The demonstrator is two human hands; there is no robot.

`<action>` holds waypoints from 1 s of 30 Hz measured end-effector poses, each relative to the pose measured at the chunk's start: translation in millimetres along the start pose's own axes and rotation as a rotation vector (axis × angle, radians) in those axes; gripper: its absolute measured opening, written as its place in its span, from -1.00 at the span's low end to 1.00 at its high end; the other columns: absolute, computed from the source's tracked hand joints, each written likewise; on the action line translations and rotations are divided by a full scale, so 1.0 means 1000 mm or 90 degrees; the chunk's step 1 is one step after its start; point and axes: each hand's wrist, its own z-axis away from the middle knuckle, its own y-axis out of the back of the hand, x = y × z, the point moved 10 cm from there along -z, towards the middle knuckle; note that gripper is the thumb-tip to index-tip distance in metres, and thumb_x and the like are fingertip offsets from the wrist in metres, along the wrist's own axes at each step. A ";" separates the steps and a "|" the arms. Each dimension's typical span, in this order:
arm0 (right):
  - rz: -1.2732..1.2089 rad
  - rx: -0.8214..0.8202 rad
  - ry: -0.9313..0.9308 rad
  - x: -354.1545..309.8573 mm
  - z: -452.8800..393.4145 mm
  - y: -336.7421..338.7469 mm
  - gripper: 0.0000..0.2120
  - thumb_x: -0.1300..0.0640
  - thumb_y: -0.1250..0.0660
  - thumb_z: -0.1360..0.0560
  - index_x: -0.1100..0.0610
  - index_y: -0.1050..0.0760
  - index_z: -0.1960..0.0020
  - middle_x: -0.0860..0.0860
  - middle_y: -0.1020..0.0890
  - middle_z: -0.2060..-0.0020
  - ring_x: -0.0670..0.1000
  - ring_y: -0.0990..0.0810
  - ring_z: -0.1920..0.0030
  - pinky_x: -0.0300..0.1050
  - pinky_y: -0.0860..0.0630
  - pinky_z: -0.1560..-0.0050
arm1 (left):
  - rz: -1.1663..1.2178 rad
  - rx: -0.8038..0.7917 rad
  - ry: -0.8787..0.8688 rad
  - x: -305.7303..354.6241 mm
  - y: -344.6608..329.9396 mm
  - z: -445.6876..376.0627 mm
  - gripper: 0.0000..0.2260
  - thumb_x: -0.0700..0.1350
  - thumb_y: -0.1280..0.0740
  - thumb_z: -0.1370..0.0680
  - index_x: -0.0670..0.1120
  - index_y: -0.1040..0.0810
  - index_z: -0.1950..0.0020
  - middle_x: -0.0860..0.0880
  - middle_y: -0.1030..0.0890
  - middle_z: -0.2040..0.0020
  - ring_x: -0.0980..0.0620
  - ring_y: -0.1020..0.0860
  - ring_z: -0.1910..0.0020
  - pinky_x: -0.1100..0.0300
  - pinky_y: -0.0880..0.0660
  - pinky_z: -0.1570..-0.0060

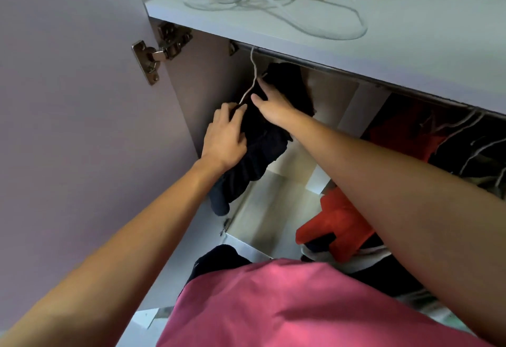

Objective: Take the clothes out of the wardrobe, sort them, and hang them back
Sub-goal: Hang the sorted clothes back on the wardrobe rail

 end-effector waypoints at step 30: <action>0.104 -0.210 0.358 -0.073 0.227 -0.069 -0.42 -0.18 -0.23 -0.59 -0.10 -0.31 -0.59 -0.14 -0.43 -0.48 0.00 -0.32 -0.47 0.12 -0.43 -0.40 | -0.107 0.077 0.398 0.019 0.122 0.279 -0.51 0.04 -0.32 -0.62 -0.01 -0.39 -0.55 0.00 -0.46 -0.43 -0.12 -0.45 -0.28 -0.07 -0.45 -0.12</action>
